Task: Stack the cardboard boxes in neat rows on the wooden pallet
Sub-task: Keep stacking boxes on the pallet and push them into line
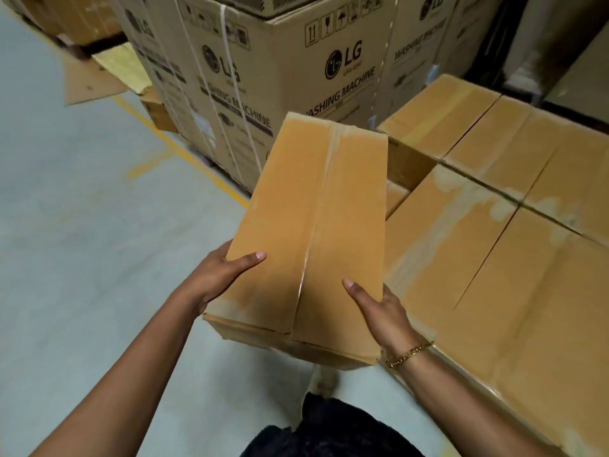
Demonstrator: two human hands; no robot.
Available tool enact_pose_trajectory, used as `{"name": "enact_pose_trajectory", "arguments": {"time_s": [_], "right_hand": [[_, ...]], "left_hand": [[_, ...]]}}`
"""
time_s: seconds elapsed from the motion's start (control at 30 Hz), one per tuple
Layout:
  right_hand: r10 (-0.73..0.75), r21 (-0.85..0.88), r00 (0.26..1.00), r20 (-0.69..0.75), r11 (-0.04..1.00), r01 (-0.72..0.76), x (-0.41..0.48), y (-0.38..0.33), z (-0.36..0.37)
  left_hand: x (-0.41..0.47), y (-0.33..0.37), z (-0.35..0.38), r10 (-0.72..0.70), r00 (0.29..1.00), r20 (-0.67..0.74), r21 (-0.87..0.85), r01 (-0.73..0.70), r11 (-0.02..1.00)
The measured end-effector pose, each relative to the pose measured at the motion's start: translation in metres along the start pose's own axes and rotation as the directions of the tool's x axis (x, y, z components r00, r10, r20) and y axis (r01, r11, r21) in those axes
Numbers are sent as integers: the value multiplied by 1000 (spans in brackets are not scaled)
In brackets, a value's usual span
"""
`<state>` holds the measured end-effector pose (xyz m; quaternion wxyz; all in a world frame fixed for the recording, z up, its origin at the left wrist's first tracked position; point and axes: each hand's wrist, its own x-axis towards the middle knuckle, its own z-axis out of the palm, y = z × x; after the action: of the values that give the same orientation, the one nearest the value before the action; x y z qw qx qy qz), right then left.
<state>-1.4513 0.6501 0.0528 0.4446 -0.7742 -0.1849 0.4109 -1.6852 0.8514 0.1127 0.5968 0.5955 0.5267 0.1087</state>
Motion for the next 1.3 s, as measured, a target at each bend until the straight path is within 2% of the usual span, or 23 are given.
{"name": "enact_pose_trajectory", "arguments": {"time_s": [0.33,0.5,0.57,0.63,0.73,0.83,0.93,1.3], "right_hand": [[92,19,992,-91,996,-91,54,-35,65],[149,98,978,-144,986,-136,82,-34,98],[181,155,966,-185,976,-153,92,-30,112],[236,240,947,-216,953,-183,99,-27,128],[336,385,924,-184,889,-247,108,-21,146],[425,454,896,-124,827,-330,113,-16,159],[474,517,871,-130,782,-349,119,-15,166],[533,486,813,-234,789,-377,145,25,165]], "left_hand": [[115,12,-55,-38,990,139,156,16,988],[179,19,-63,-58,958,280,230,-8,973],[206,19,-65,-80,952,296,246,4,969],[234,17,-68,-88,940,329,262,-2,965],[271,15,-72,-86,908,409,313,-52,948],[298,10,-70,-76,882,464,353,-105,930],[320,-2,-65,-82,863,498,380,-133,915],[344,-46,-29,-157,832,533,397,-81,914]]}}
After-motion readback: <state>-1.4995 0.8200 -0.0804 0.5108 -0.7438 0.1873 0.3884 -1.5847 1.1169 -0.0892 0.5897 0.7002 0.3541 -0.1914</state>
